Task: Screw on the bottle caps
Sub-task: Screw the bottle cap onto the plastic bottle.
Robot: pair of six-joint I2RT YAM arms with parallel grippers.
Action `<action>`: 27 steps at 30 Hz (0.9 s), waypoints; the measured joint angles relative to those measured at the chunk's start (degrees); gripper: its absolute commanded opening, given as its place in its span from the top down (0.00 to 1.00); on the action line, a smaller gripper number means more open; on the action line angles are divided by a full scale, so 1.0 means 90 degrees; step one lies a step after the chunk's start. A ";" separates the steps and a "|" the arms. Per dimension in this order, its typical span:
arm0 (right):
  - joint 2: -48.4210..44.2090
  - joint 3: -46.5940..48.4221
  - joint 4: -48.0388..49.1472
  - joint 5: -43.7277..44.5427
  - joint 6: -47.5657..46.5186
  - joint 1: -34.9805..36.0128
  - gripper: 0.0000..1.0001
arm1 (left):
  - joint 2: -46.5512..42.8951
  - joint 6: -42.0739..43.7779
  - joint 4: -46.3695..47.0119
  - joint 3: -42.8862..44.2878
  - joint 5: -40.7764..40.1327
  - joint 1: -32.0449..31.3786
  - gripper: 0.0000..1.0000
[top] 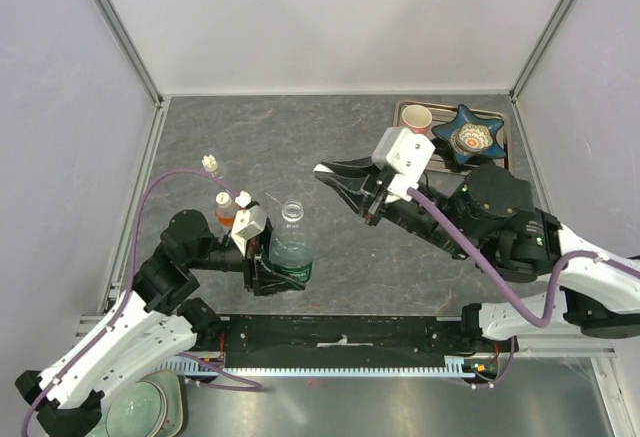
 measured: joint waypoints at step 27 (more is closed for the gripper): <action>0.0304 -0.0024 -0.0041 -0.3104 0.3451 -0.2045 1.00 | -0.0148 0.0362 0.0044 0.0141 0.0318 0.0000 0.83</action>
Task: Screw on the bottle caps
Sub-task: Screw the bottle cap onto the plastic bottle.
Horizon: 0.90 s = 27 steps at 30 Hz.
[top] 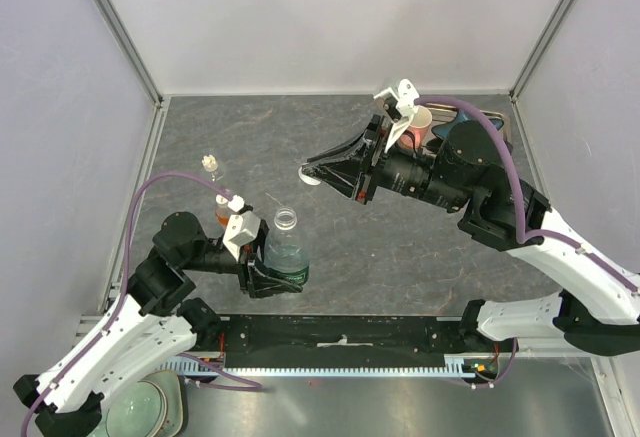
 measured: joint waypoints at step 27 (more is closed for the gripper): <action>0.0177 -0.0204 -0.0197 0.0644 -0.1797 0.1054 1.00 | 0.0299 -0.0075 0.0396 0.0024 -0.0073 -0.0005 0.83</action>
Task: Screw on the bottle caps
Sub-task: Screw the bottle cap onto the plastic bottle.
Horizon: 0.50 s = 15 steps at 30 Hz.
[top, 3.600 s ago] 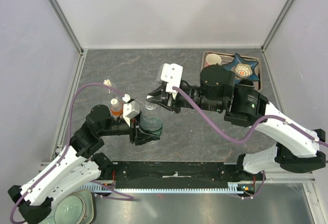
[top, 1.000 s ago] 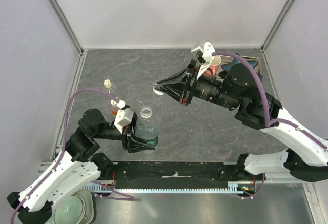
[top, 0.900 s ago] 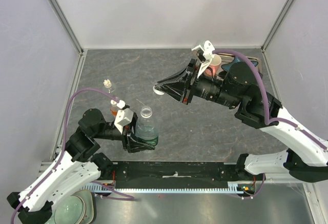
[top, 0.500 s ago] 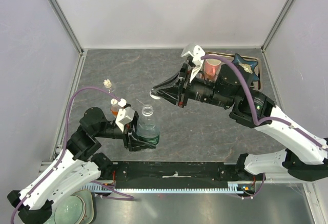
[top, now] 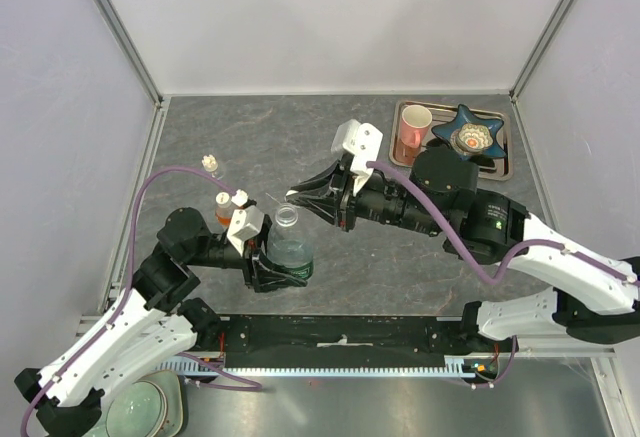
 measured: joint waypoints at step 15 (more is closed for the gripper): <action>0.0304 0.0464 -0.0211 0.1137 -0.1224 0.0860 1.00 | -0.0007 -0.0046 0.0029 -0.0107 -0.0051 0.0005 0.84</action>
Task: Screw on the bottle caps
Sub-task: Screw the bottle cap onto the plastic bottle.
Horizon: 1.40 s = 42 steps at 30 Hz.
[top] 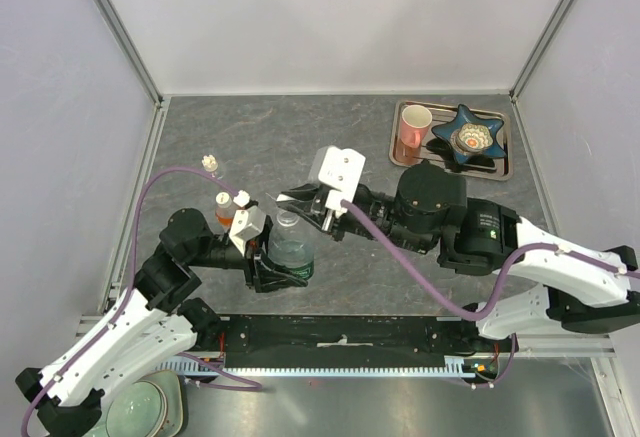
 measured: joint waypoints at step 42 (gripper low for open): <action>0.0486 0.0393 -0.0442 0.2336 -0.2161 0.1734 0.76 | -0.0107 -0.0022 0.0005 -0.0153 -0.0056 0.0083 0.89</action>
